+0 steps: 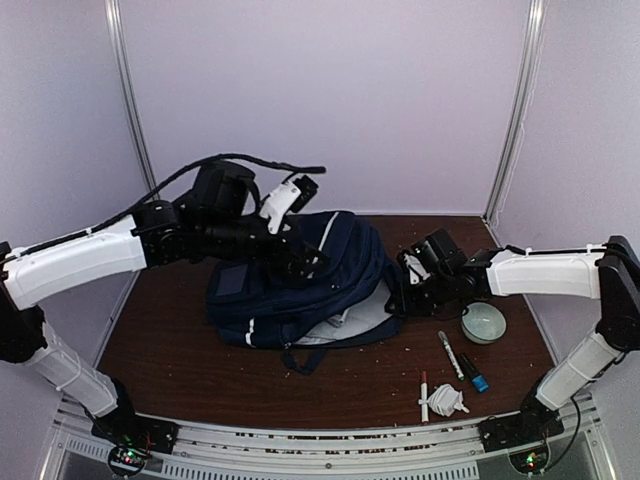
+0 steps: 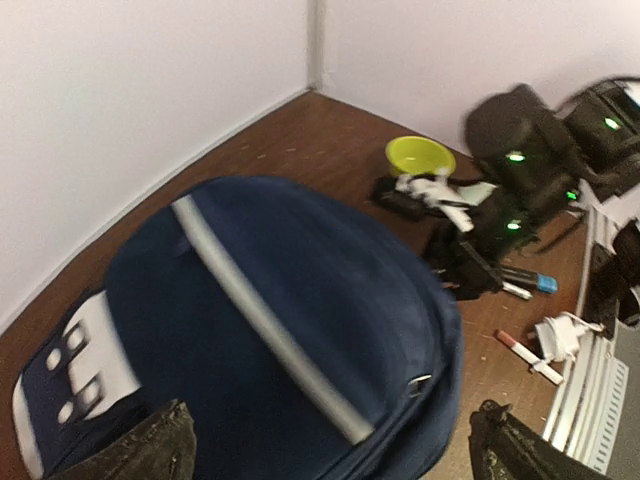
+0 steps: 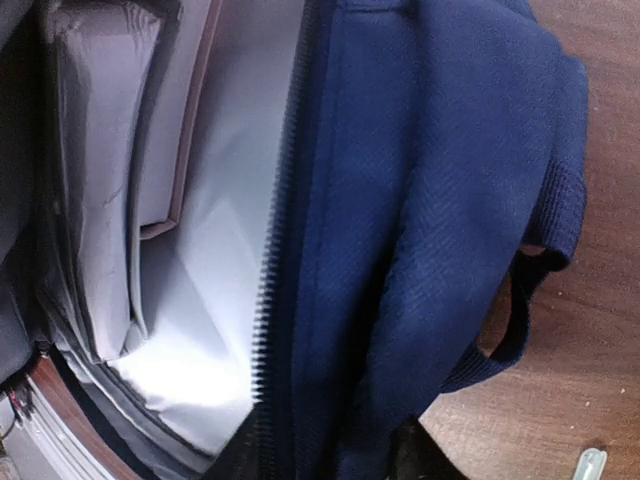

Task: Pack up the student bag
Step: Adjust the student bag at the center of the board, then hold the student bag at the center of the board.

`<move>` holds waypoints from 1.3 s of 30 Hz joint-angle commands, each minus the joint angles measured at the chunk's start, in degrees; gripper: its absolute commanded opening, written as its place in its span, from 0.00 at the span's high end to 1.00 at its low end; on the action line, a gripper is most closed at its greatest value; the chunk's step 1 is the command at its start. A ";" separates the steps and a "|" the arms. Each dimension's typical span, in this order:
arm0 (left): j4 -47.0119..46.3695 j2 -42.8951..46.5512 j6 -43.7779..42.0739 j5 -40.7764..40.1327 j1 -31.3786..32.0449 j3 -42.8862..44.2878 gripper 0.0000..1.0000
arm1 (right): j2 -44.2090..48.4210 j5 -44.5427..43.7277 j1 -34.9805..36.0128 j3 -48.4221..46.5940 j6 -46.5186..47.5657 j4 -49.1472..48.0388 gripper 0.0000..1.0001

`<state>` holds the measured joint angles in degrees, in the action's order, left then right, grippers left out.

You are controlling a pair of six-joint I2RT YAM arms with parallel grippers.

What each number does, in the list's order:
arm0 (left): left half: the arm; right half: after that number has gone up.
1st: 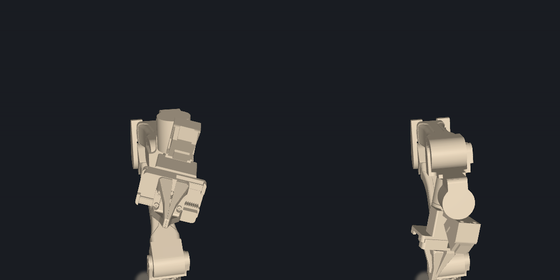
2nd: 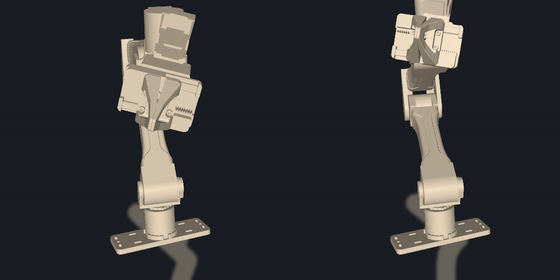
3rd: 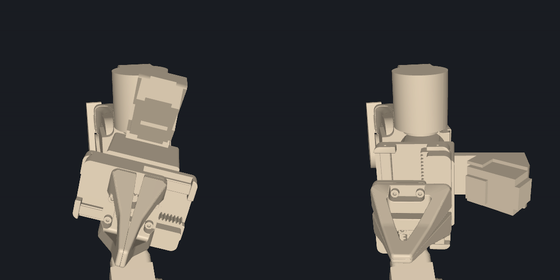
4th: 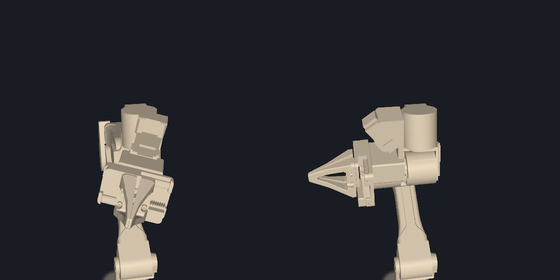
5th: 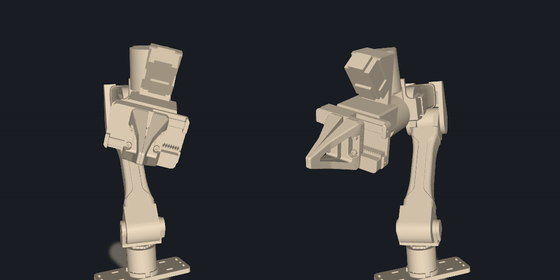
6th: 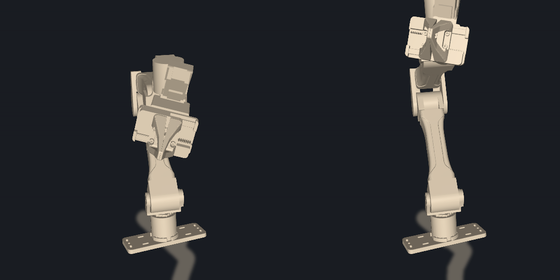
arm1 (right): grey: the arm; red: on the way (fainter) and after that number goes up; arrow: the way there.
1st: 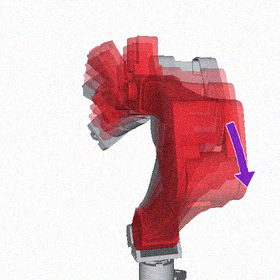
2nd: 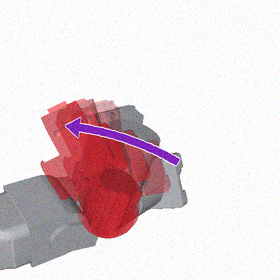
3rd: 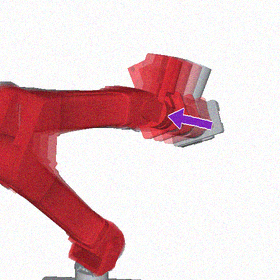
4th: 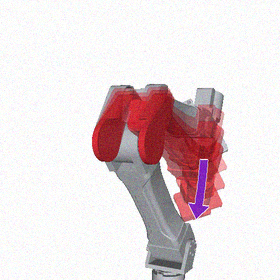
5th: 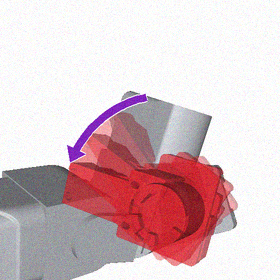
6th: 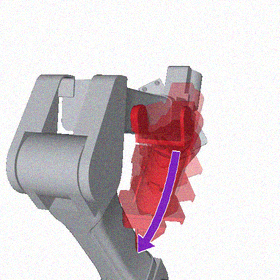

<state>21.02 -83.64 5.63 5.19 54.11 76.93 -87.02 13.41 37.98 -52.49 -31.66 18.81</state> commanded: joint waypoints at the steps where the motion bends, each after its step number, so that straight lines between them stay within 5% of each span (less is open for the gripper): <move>1: 1.11 8.24 16.51 -4.02 -9.65 -9.48 0.02 | -1.69 5.59 -3.19 -1.35 -1.42 -6.17 0.92; 2: 1.28 9.83 17.77 -5.92 -10.55 -12.23 0.02 | -2.35 6.61 -4.73 -2.20 -1.92 -7.47 1.00; 8: 2.08 17.24 24.52 -14.53 -10.94 -24.35 0.02 | -10.79 7.54 -9.55 -15.56 -0.24 -5.45 1.00; 13: -1.03 22.73 27.59 -15.15 -10.07 -35.36 0.02 | -16.92 3.72 -11.63 -30.88 4.57 4.30 0.69; 15: -2.56 24.79 27.09 -17.89 -6.97 -38.18 0.02 | -16.13 3.20 -13.19 -31.74 4.68 4.76 0.64; 22: -9.20 22.34 17.94 -28.28 7.90 -41.04 0.05 | 1.51 -5.11 -12.30 -13.12 5.67 -2.57 0.60; 25: -10.16 15.77 11.28 -29.96 10.97 -39.12 0.09 | 11.67 -7.99 -3.16 0.25 9.52 -9.63 0.60; 31: -21.43 4.24 0.11 -33.58 11.90 -39.57 0.35 | 16.05 -4.12 15.01 15.37 10.01 -29.29 0.58; 35: -27.70 -1.08 -1.69 -36.91 11.72 -40.88 0.14 | 11.19 1.70 16.63 20.89 3.30 -46.71 0.59; 39: -26.74 -7.61 -1.31 -38.80 11.66 -38.74 0.07 | 2.82 4.99 16.78 18.87 0.61 -50.54 0.62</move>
<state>-1.02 -86.39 6.26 -28.80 65.95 36.80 -78.76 14.13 54.37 -32.03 -27.14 -19.35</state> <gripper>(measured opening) 0.914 0.389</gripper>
